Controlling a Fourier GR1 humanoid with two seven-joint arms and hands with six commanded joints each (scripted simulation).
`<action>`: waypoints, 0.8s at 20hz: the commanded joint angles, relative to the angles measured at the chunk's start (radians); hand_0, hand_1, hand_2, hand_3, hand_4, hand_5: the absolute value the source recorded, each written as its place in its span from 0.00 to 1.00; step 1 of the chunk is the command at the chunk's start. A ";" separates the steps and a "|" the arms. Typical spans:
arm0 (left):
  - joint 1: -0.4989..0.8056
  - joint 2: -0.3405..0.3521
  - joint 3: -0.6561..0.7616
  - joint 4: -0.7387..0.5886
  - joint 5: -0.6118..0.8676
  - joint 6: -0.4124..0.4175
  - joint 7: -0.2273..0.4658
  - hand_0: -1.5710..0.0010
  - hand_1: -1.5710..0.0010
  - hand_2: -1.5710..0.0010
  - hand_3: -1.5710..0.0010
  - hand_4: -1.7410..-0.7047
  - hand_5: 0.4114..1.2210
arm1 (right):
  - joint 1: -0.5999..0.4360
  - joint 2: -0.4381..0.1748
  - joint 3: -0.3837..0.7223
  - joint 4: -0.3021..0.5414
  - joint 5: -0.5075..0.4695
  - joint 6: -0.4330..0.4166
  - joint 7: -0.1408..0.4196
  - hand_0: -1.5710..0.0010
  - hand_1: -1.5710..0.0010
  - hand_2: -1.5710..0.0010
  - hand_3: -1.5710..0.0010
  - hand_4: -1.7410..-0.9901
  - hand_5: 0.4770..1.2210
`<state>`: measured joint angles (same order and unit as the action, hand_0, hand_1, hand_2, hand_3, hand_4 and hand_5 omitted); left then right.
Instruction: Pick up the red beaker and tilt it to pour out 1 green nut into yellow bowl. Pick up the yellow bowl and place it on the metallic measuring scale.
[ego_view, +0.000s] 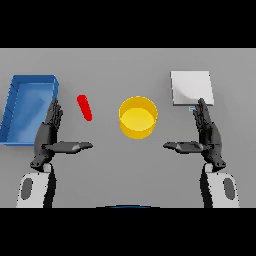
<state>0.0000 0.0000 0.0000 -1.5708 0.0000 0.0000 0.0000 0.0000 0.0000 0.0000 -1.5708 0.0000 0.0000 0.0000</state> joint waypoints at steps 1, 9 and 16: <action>0.004 0.001 0.000 -0.003 0.001 -0.001 -0.003 1.00 1.00 1.00 1.00 0.57 0.23 | 0.000 0.000 0.000 0.000 0.000 -0.001 0.000 1.00 1.00 1.00 1.00 0.76 0.16; 0.122 0.063 -0.064 -0.126 -0.071 -0.030 -0.016 1.00 1.00 1.00 1.00 0.56 0.23 | 0.077 -0.067 0.087 -0.079 0.234 -0.077 -0.103 1.00 1.00 1.00 1.00 0.77 0.16; 0.138 0.084 -0.105 -0.172 -0.121 -0.037 0.050 1.00 1.00 1.00 1.00 0.56 0.24 | 0.115 -0.059 0.120 -0.128 0.263 -0.074 -0.083 1.00 1.00 1.00 1.00 0.72 0.17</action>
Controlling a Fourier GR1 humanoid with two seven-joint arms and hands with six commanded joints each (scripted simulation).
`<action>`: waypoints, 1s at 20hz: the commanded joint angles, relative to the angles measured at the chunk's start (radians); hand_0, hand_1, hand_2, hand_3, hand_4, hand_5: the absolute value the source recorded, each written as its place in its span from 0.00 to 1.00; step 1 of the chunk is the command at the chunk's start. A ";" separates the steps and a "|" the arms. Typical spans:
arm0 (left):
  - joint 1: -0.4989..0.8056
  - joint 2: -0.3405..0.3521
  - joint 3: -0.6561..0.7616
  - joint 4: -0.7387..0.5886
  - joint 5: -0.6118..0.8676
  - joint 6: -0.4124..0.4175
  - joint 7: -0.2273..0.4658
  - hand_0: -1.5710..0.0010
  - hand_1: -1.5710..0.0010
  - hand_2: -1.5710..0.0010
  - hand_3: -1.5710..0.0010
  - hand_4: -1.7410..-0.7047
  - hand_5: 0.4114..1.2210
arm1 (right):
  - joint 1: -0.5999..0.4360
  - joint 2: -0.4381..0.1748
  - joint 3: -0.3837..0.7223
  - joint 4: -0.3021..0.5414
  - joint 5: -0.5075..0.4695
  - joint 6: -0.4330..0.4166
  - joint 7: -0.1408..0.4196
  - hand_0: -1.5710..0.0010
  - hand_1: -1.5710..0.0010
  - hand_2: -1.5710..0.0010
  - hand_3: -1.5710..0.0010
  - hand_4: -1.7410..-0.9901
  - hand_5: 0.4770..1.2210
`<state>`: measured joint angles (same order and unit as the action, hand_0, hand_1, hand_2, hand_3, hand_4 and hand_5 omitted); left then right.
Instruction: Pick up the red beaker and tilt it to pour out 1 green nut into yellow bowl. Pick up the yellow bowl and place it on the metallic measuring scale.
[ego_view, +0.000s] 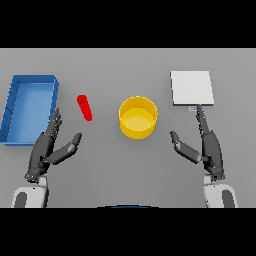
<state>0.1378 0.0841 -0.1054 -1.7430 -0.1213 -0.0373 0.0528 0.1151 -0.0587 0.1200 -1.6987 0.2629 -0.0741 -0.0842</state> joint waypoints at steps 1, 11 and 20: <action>-0.021 -0.006 -0.004 0.031 -0.011 0.004 -0.006 1.00 1.00 1.00 1.00 0.56 0.24 | -0.005 0.003 0.000 -0.003 -0.012 0.008 0.005 1.00 1.00 1.00 1.00 0.71 0.18; -0.272 -0.025 0.041 0.362 -0.066 0.051 -0.090 1.00 1.00 1.00 1.00 0.47 0.31 | -0.005 -0.007 -0.010 0.001 -0.029 0.024 -0.010 1.00 1.00 1.00 1.00 0.61 0.21; -0.444 -0.032 0.078 0.571 -0.070 0.059 -0.118 1.00 1.00 1.00 1.00 0.43 0.35 | 0.003 -0.010 -0.014 -0.007 -0.035 0.026 -0.017 1.00 1.00 1.00 1.00 0.62 0.22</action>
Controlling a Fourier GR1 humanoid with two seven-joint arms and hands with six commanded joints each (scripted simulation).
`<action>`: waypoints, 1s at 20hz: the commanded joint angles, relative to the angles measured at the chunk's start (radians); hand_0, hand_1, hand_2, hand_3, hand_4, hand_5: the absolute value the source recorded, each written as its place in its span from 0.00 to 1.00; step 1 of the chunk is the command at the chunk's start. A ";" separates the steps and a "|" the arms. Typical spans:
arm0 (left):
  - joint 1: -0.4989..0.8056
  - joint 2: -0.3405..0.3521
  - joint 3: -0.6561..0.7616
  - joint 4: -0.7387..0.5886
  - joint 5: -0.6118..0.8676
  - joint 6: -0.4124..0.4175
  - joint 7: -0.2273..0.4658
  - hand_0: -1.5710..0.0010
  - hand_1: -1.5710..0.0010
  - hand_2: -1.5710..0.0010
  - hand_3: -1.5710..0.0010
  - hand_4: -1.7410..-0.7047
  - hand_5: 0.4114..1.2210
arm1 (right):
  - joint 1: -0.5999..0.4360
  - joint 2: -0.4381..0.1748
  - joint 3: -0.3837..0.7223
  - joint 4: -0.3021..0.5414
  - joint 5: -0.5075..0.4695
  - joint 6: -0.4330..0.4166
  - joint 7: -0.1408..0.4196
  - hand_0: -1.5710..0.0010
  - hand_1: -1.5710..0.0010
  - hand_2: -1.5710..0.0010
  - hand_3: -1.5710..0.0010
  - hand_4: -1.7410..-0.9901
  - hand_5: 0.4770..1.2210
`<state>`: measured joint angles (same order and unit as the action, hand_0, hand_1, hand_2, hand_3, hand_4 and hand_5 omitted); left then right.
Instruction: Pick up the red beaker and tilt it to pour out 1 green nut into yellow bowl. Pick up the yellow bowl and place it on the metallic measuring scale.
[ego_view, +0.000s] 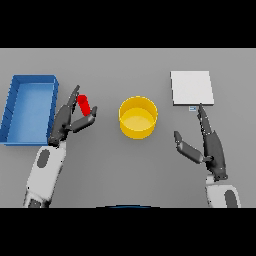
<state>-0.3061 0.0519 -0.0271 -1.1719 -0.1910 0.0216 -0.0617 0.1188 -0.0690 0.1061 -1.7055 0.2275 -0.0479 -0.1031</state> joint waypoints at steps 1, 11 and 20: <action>-0.011 -0.007 0.001 0.019 -0.002 0.006 -0.004 1.00 1.00 1.00 1.00 0.43 0.34 | -0.005 -0.004 -0.003 0.004 0.000 0.000 0.003 1.00 1.00 1.00 1.00 0.63 0.23; -0.121 -0.019 0.045 0.164 0.022 0.002 -0.061 1.00 1.00 1.00 1.00 0.39 0.35 | -0.018 -0.005 -0.011 0.006 -0.004 -0.003 0.030 1.00 1.00 1.00 1.00 0.64 0.22; -0.193 -0.051 0.066 0.255 0.012 0.064 -0.077 0.30 0.28 0.27 0.38 0.13 0.82 | -0.003 0.001 -0.004 -0.006 0.008 -0.012 0.020 1.00 1.00 1.00 1.00 0.65 0.22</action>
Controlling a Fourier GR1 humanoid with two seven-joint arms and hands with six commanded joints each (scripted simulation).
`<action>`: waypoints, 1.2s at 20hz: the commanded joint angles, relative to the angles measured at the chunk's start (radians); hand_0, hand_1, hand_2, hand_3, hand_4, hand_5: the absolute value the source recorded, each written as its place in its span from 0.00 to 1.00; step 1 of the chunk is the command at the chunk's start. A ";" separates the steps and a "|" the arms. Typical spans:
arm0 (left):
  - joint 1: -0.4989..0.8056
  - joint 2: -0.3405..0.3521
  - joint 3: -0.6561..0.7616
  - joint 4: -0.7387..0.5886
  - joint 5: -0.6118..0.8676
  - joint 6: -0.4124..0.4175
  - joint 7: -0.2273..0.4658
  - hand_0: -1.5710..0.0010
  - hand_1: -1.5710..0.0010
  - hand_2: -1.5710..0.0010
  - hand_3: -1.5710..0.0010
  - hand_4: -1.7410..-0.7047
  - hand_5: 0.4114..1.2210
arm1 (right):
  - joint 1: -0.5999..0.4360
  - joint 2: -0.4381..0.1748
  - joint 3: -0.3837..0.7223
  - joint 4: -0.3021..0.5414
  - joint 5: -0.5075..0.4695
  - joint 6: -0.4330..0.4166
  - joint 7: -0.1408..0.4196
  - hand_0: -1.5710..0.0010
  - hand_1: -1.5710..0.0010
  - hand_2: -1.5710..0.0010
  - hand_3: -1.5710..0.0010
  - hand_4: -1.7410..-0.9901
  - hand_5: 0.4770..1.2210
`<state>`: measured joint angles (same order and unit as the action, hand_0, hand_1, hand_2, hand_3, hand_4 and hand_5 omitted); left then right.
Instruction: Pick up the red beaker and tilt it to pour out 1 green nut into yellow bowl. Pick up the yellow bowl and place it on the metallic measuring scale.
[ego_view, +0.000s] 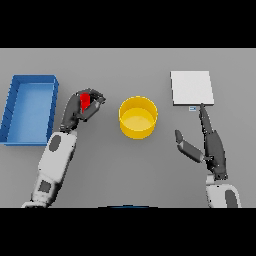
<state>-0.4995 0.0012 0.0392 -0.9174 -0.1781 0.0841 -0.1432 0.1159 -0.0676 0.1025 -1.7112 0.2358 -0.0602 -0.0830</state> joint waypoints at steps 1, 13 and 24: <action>0.011 0.000 -0.013 -0.013 -0.012 0.002 0.000 0.24 0.23 0.22 0.30 0.16 0.86 | 0.004 0.003 0.005 0.008 0.007 -0.001 -0.002 1.00 1.00 1.00 1.00 0.65 0.22; 0.012 -0.006 -0.027 -0.167 0.027 0.056 0.026 0.02 0.02 0.02 0.02 0.03 0.87 | 0.023 -0.005 0.004 0.003 0.008 0.002 -0.029 1.00 1.00 1.00 1.00 0.64 0.24; -0.103 0.137 -0.252 -0.201 -0.180 -0.022 0.244 0.00 0.00 0.00 0.01 0.01 0.87 | 0.001 -0.016 -0.002 0.001 0.015 0.003 0.017 1.00 1.00 1.00 1.00 0.65 0.27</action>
<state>-0.6033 0.1381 -0.2127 -1.1182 -0.3560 0.0617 0.0997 0.1164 -0.0840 0.1007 -1.7098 0.2512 -0.0573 -0.0645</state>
